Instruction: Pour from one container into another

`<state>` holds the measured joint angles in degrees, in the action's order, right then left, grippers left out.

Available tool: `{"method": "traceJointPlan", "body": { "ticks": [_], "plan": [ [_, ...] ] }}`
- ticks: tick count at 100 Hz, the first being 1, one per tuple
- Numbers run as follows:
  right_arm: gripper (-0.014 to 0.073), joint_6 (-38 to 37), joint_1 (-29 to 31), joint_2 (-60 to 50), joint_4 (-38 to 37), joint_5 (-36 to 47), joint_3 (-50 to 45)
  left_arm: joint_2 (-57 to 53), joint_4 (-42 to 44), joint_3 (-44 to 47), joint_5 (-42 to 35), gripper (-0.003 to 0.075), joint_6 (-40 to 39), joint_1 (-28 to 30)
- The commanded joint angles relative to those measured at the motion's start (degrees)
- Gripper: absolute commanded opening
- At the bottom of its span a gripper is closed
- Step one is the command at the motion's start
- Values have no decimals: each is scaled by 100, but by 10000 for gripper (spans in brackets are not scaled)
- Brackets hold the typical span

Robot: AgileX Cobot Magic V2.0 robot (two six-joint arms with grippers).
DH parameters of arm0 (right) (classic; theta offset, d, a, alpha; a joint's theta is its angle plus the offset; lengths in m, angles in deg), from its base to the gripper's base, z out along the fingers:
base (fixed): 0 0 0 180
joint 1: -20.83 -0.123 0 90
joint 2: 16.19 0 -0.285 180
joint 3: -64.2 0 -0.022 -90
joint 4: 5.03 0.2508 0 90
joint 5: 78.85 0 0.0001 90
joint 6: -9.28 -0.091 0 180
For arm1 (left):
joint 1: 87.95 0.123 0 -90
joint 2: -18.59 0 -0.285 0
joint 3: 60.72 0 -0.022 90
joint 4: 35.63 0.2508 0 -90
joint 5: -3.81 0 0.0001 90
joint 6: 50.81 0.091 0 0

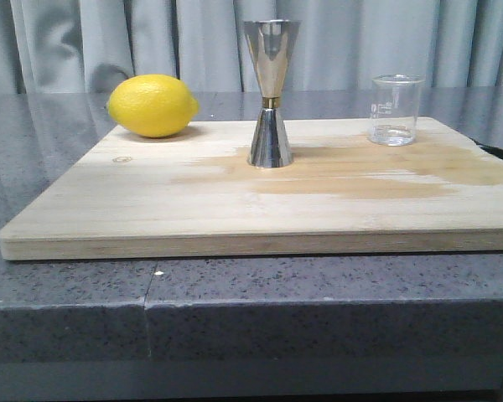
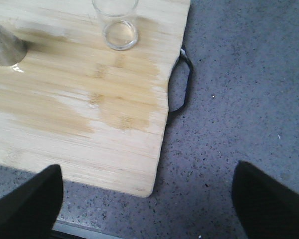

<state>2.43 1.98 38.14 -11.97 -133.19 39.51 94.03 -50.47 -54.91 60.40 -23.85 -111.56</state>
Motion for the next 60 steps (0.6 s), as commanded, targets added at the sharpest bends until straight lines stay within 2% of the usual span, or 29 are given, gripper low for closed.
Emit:
{"method": "traceJointPlan", "body": {
  "ticks": [1,13,25,42,60],
  "plan": [
    [613,-100,12,-181,-123,405,128,-582,553,23,-96,472,-851,14],
    [613,-319,12,-532,-161,759,-105,-1433,1484,695,-439,472,-1652,14],
    [613,-345,12,-990,-121,1086,-326,-2283,1909,1359,-620,472,-2336,14],
    [613,-345,12,-1548,-116,1226,-787,-3326,1871,2157,-883,472,-2461,14],
    [613,-345,12,-1849,-96,1344,-1159,-3831,1624,2750,-1158,468,-2474,14]
  ]
}}
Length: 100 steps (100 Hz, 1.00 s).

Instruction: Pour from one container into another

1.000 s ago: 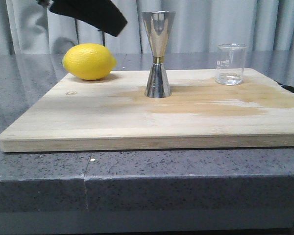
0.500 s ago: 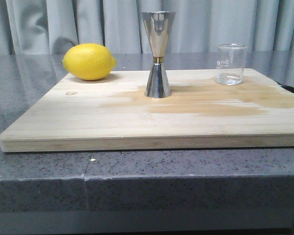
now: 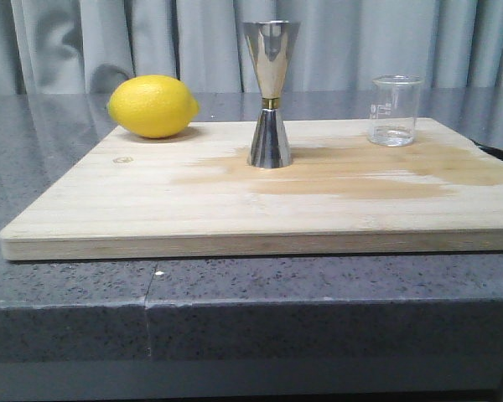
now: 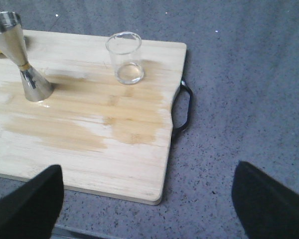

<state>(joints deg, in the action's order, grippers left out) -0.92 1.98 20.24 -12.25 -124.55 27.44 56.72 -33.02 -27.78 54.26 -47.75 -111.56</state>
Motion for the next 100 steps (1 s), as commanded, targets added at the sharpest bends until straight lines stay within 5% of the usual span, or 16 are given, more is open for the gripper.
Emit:
{"method": "traceJointPlan", "body": {
  "ticks": [1,13,35,52,100],
  "plan": [
    [613,-9,12,-71,-64,467,35,-118,-121,49,-558,462,-85,14],
    [541,-9,12,-70,-51,455,36,-140,-182,206,-629,360,-85,14],
    [147,-9,12,-70,-47,455,36,-140,-218,315,-771,120,-85,3],
    [-63,-9,12,-70,-47,455,36,-140,-218,315,-771,-15,-85,3],
    [-75,-9,12,-70,-78,425,36,-140,-222,315,-771,-19,-85,3]
  ]
}}
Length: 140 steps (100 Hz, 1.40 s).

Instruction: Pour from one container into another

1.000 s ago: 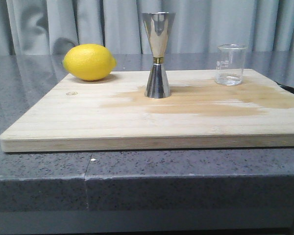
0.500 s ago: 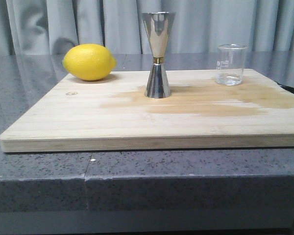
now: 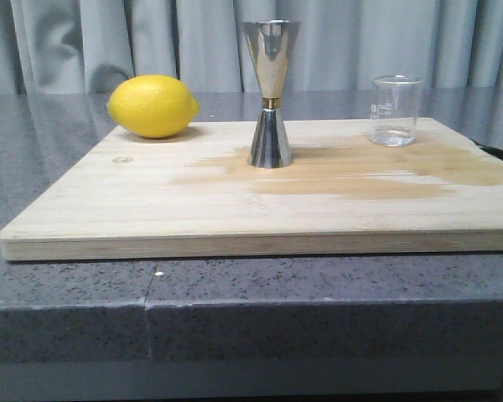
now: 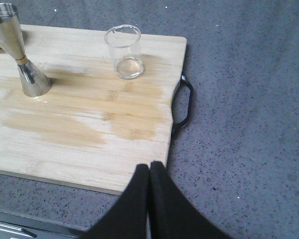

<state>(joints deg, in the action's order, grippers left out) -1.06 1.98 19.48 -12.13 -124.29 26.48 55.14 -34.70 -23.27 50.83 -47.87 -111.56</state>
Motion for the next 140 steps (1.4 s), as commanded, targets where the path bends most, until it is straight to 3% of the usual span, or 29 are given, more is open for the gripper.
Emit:
{"method": "traceJointPlan", "body": {
  "ticks": [1,23,43,69,100,140],
  "plan": [
    [-75,5,12,6,-89,399,132,18,-54,-136,-428,-19,-72,3],
    [-75,5,12,6,-89,399,132,-62,-54,-60,-441,-19,-72,14],
    [-75,5,12,6,-89,399,132,-751,29,625,-975,-19,-72,699],
    [-75,5,12,6,-89,399,132,-2183,-368,2514,-3362,-19,-72,1400],
    [-75,5,12,6,-89,399,132,-2983,-722,4207,-5272,-19,-72,1604],
    [-75,5,12,6,-89,399,132,-3049,-722,4196,-5190,-19,-72,1604]
  ]
}}
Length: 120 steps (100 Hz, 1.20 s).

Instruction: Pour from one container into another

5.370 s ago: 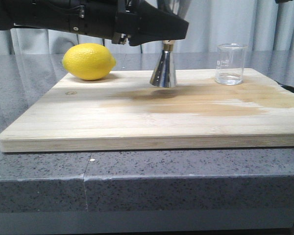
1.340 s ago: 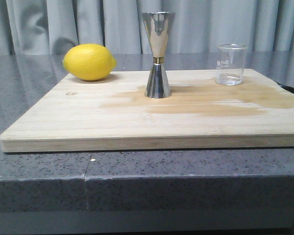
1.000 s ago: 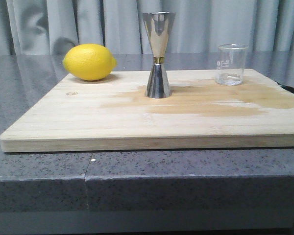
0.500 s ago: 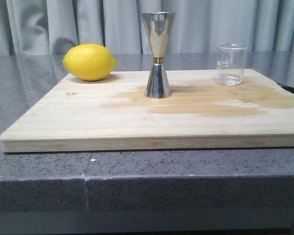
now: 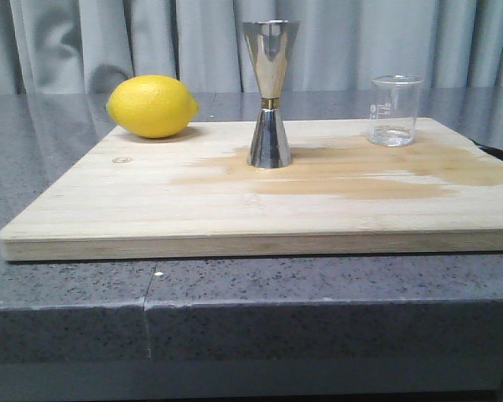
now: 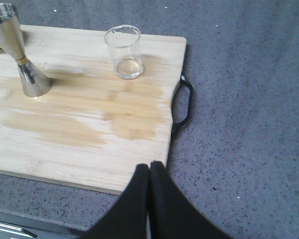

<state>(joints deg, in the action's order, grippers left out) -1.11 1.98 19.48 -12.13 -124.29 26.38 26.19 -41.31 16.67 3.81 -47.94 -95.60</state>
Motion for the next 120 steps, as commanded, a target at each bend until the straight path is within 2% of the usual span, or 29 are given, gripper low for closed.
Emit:
{"method": "traceJointPlan", "body": {
  "ticks": [1,73,87,100,109,120],
  "plan": [
    [-75,9,12,6,-89,399,142,-154,-61,201,-488,-19,-65,7],
    [-75,9,66,-106,-89,469,39,-154,-61,201,-488,-19,-65,7],
    [-75,9,799,-677,303,1751,-689,-154,-61,201,-488,-19,-65,7],
    [-75,9,1501,-1531,610,3135,-1811,-154,-61,201,-488,-19,-65,7],
    [-75,9,1795,-2073,669,3910,-2566,-154,-61,201,-488,-19,-65,7],
    [-75,9,1991,-2468,710,4468,-3238,-154,-61,201,-488,-19,-65,7]
  ]
}}
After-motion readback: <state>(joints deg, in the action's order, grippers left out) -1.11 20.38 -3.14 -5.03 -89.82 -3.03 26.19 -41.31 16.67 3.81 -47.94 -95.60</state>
